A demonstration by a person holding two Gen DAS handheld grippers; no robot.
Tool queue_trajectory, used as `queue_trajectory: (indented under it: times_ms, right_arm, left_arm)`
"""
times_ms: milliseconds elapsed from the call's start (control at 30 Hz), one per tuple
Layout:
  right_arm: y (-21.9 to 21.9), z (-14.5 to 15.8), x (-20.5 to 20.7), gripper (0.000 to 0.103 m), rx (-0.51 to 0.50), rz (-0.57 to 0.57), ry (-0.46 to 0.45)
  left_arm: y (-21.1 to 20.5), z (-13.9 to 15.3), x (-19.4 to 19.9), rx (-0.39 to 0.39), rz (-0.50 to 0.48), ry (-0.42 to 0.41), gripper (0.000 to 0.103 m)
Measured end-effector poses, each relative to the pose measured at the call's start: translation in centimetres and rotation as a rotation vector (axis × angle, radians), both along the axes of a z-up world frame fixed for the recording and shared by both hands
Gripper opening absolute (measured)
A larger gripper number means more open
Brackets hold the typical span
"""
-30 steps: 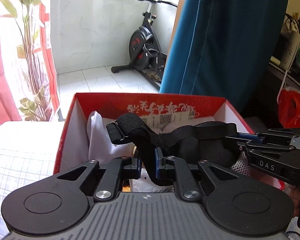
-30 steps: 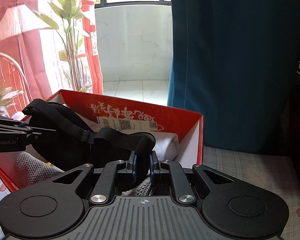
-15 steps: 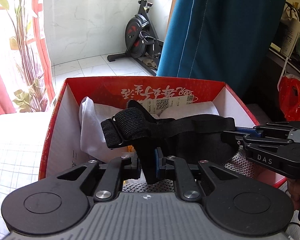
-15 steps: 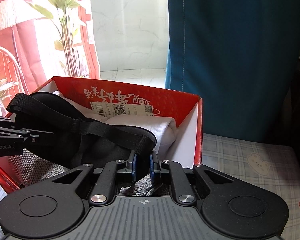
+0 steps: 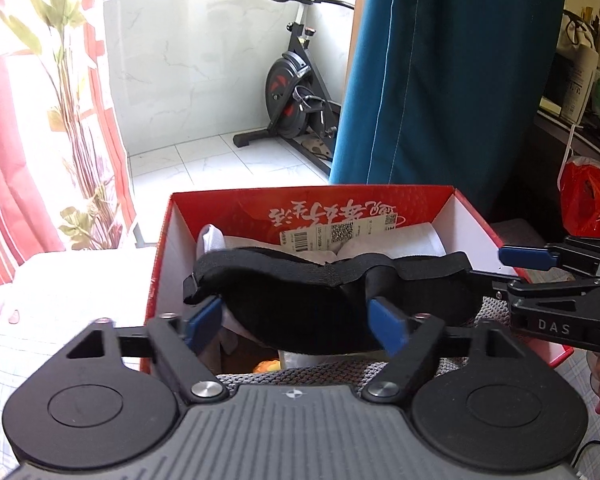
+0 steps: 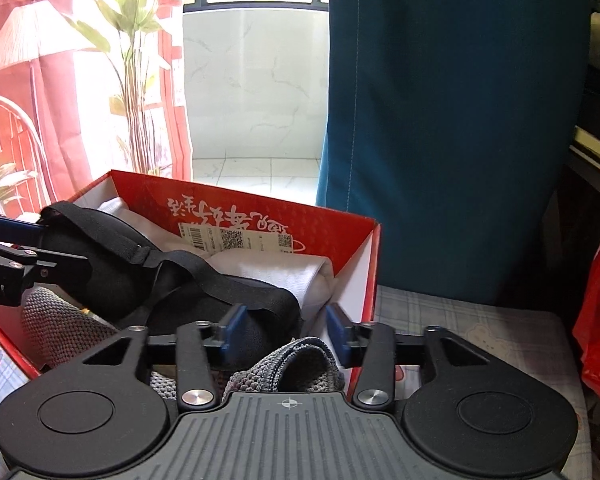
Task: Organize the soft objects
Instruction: 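Lower the black bag into the box and open both grippers, then withdraw both open grippers from the box toward a black glove on the table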
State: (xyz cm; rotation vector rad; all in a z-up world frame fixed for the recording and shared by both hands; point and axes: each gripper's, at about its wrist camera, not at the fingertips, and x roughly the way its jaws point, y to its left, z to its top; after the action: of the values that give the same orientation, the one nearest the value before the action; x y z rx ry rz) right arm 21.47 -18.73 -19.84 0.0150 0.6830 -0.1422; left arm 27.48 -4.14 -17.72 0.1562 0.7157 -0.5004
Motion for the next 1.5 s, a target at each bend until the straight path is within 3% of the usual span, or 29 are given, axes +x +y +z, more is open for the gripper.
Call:
queue_trajectory:
  times_ms: [233, 367, 833, 1267, 1500]
  right_arm:
    - [0.7, 1.6, -2.9, 0.09, 0.016, 0.007, -0.042]
    - [1.3, 2.4, -4.8, 0.103, 0.029, 0.02, -0.065]
    - [3.5, 2.6, -12.1, 0.103, 0.072, 0.012, -0.122]
    - [4.7, 0.5, -17.6, 0.103, 0.142, -0.011, -0.187]
    - [5.8, -1.7, -19.4, 0.103, 0.133, -0.015, -0.183]
  left_arm:
    - [1.0, 1.4, -2.5, -0.01, 0.016, -0.027, 0.103]
    - [1.8, 2.1, -4.5, -0.013, 0.025, -0.058, 0.103]
    - [4.4, 2.5, -11.7, -0.008, 0.088, -0.119, 0.103]
    - [6.1, -0.6, -17.6, -0.032, 0.09, -0.135, 0.103]
    - [7.4, -3.3, -18.9, -0.053, 0.114, -0.089, 0.103]
